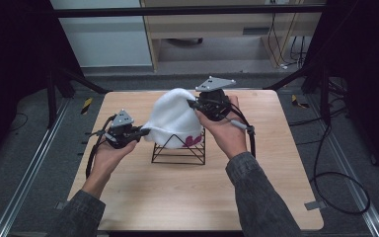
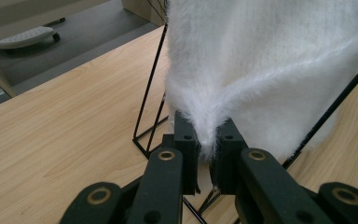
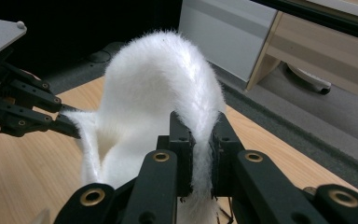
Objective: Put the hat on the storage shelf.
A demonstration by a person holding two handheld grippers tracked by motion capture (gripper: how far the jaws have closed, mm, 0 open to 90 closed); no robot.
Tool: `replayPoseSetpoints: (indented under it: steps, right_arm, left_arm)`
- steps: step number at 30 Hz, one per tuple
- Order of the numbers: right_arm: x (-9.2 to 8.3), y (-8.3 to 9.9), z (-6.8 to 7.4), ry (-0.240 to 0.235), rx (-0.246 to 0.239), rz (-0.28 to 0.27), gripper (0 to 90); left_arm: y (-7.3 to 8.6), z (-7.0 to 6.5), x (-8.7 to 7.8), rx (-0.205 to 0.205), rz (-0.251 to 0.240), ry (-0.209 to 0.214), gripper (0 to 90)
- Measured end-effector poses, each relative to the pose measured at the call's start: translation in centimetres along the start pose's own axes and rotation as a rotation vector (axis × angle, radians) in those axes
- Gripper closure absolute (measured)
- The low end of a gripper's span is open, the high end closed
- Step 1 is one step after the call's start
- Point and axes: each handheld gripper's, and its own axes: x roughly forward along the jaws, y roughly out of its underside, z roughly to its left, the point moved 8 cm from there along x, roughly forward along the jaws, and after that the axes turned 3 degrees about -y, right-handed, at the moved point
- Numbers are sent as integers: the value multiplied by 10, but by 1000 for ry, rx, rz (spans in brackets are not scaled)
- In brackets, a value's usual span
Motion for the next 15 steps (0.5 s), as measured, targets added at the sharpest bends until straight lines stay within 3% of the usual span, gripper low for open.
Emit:
replayPoseSetpoints:
  steps: [15]
  right_arm:
    - [-8, 9, 3, -2, -11, 15, 821]
  left_arm:
    - [4, -7, 0, 9, -5, 19, 823]
